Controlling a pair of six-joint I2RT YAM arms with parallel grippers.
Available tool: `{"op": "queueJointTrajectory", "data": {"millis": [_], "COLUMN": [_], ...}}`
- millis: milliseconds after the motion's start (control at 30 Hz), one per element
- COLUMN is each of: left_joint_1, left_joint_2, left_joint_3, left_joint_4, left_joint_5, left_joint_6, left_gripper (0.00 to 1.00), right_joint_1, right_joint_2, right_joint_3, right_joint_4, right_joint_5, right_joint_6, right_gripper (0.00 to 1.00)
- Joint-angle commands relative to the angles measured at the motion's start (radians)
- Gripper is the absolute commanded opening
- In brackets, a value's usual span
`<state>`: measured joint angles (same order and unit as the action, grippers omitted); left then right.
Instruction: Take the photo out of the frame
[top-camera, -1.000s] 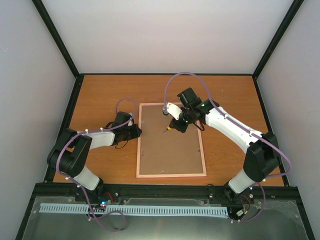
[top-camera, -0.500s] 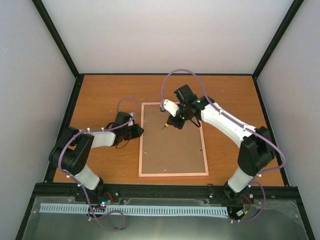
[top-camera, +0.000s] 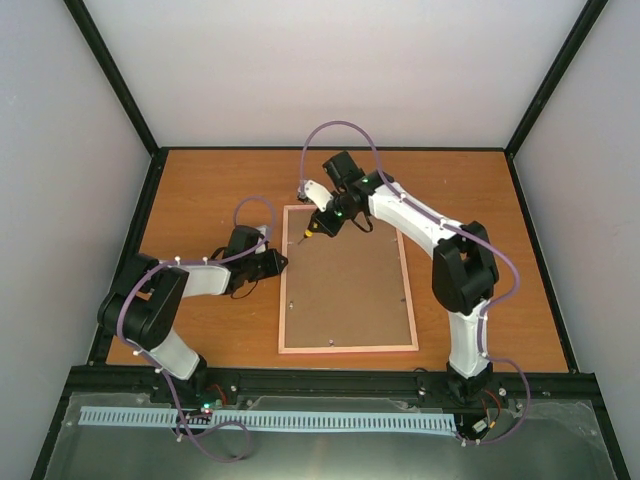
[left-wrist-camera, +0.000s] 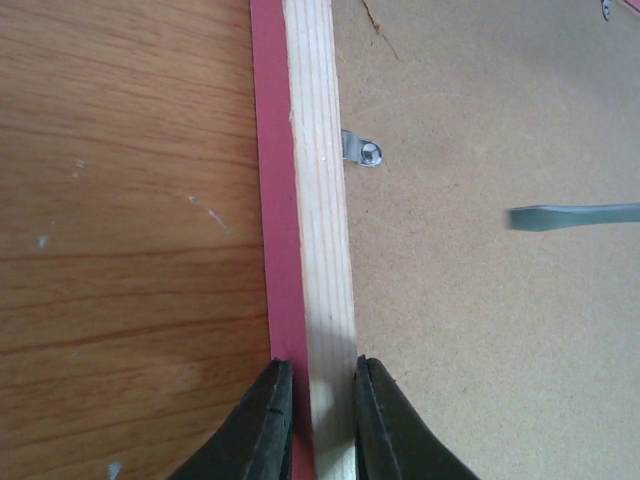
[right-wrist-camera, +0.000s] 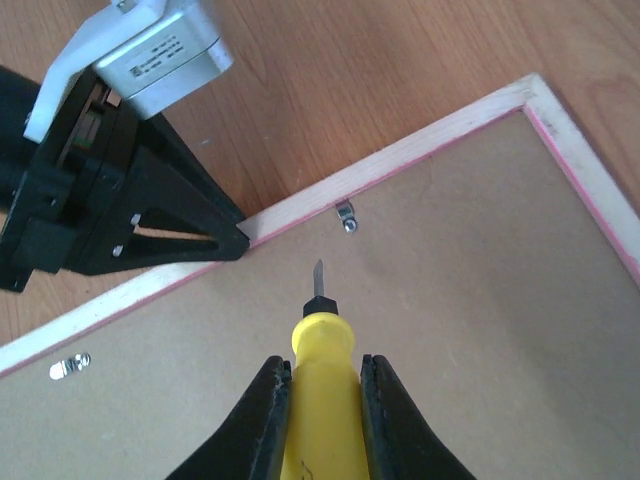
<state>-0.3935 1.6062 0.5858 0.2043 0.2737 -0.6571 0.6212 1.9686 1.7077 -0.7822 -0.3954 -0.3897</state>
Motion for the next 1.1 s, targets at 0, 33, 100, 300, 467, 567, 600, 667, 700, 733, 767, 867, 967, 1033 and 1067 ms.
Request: {"op": "queueJointTrajectory", "data": {"millis": [0,33,100,300,467,567,600,667,700,733,767,867,967,1033,1067], "left_joint_1": [-0.004,-0.003,-0.004,-0.004,-0.004,-0.004,-0.004,-0.004,-0.004,-0.003,-0.004,-0.004,-0.004,-0.004,-0.004], "left_joint_2": [0.006,0.008,0.011,0.011,0.011,0.012,0.012,0.011,0.01,0.008,0.007,0.006,0.006,0.007,0.005], "left_joint_3": [-0.018,-0.017,-0.016,-0.018,-0.02,-0.018,-0.018,-0.02,-0.02,-0.021,-0.023,-0.025,-0.023,-0.023,-0.024], "left_joint_4": [-0.009,-0.009,-0.01,-0.007,-0.006,-0.006,-0.005,-0.005,-0.005,-0.004,-0.003,-0.002,-0.002,-0.002,-0.002], "left_joint_5": [0.031,0.032,0.032,0.034,0.034,0.036,0.036,0.034,0.032,0.033,0.032,0.031,0.031,0.031,0.031], "left_joint_6": [0.004,0.003,0.004,0.004,0.002,0.004,0.004,0.004,0.004,0.002,0.002,0.002,0.002,0.002,0.002], "left_gripper": [0.04,0.04,0.04,0.03,0.03,0.03,0.03,0.03,0.02,0.02,0.02,0.02,0.02,0.02,0.02], "right_joint_1": [-0.003,-0.003,-0.003,-0.002,-0.003,-0.003,-0.003,-0.003,-0.003,-0.003,-0.004,-0.003,-0.003,-0.003,-0.003], "right_joint_2": [0.07,0.085,0.111,0.16,0.18,0.195,0.2,0.208,0.212,0.213,0.216,0.224,0.226,0.227,0.227], "right_joint_3": [0.082,0.095,0.113,0.144,0.157,0.166,0.167,0.171,0.172,0.173,0.173,0.18,0.181,0.181,0.181], "right_joint_4": [-0.027,-0.03,-0.033,-0.038,-0.028,-0.021,-0.017,-0.008,-0.004,-0.002,-0.001,0.0,0.001,0.003,0.004], "right_joint_5": [-0.089,-0.099,-0.106,-0.103,-0.103,-0.09,-0.083,-0.06,-0.05,-0.044,-0.041,-0.024,-0.003,0.007,0.014], "right_joint_6": [0.052,0.056,0.062,0.072,0.098,0.113,0.116,0.125,0.132,0.135,0.137,0.145,0.151,0.152,0.155], "right_gripper": [0.03,0.03,0.03,0.03,0.03,0.03,0.03,0.03,0.03,0.03,0.03,0.03,0.03,0.03,0.03]}}
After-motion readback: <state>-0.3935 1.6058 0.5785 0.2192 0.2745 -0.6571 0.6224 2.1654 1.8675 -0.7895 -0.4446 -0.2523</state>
